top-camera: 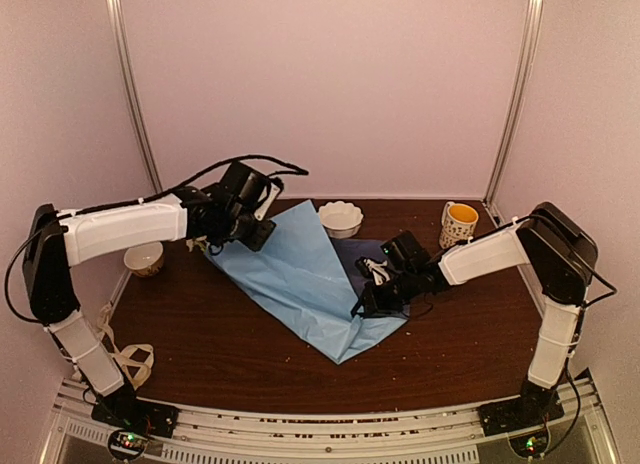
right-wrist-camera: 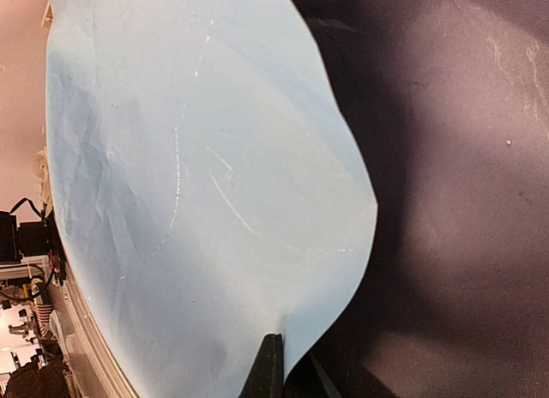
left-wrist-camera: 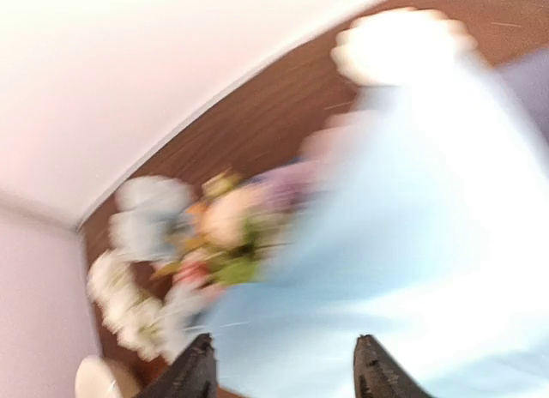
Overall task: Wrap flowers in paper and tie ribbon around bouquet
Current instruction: Fold the one-fourth-folded wrapping paper at the center of the board, then press the fold line of the 2/3-folded wrapping paper.
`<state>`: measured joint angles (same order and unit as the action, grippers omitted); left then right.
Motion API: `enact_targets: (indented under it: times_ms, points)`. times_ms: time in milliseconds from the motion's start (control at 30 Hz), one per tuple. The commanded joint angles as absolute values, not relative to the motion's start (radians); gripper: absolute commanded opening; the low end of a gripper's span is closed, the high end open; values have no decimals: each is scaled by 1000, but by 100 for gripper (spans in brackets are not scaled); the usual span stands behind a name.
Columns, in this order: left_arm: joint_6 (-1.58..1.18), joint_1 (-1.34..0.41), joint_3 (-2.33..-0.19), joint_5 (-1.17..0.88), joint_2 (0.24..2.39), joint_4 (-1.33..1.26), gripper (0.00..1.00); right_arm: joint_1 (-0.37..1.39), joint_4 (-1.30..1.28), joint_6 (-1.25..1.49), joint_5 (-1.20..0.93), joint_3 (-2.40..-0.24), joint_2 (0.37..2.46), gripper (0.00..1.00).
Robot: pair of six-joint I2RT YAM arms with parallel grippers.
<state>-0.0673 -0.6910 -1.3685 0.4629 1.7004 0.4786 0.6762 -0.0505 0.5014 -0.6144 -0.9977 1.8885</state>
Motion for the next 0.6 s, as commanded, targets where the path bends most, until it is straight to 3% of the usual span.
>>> enact_targets:
  times_ms: [0, 200, 567]
  points:
    - [138, -900, -1277, 223, 1687, 332, 51, 672, -67, 514, -643, -1000, 1859, 3]
    - [231, -1063, -1345, 167, 1849, 356, 46, 673, -47, 530, -652, -1009, 1856, 4]
    - [280, -1121, -1428, 148, 2050, 369, 46, 670, 0, 585, -629, -1022, 1887, 4]
